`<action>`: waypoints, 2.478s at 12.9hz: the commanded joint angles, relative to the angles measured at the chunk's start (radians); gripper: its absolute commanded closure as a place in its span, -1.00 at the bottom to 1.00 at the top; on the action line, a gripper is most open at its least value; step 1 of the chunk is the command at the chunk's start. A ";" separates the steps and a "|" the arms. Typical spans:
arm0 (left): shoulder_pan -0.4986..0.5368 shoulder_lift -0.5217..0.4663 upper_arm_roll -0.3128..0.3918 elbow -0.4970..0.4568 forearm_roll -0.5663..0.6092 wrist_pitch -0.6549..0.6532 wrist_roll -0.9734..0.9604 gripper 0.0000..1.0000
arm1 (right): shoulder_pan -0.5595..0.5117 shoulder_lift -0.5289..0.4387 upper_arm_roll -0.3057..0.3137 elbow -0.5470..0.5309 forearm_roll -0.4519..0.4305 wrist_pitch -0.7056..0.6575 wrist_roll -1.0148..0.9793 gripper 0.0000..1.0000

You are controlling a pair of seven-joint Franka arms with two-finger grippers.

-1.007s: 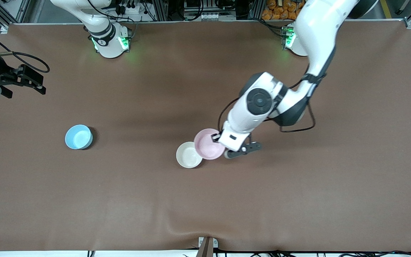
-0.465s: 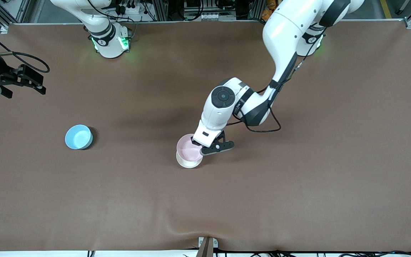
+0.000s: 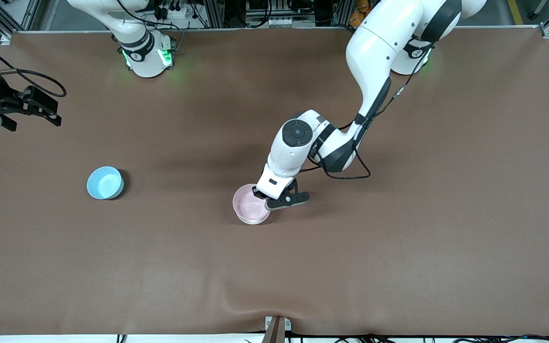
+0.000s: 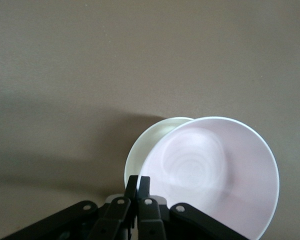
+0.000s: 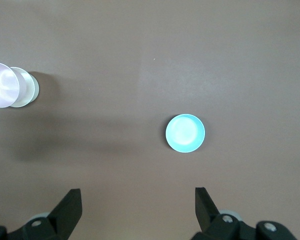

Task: Stack pink and blue bowls on white bowl
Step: 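Lower the pink bowl into the white bowl and open the left gripper, then raise the left gripper away while the right gripper reaches the blue bowl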

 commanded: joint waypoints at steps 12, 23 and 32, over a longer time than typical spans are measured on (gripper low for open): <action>-0.035 0.030 0.025 0.013 -0.001 0.016 -0.011 -1.00 | -0.016 0.011 0.009 0.024 0.011 -0.009 -0.014 -1.00; 0.287 -0.497 0.057 0.011 -0.058 -0.743 0.300 -1.00 | -0.061 0.106 -0.033 0.024 -0.009 -0.006 -0.017 -1.00; 0.577 -0.781 0.057 -0.170 -0.058 -0.888 0.622 -1.00 | -0.183 0.241 -0.036 -0.164 0.002 0.202 -0.074 -1.00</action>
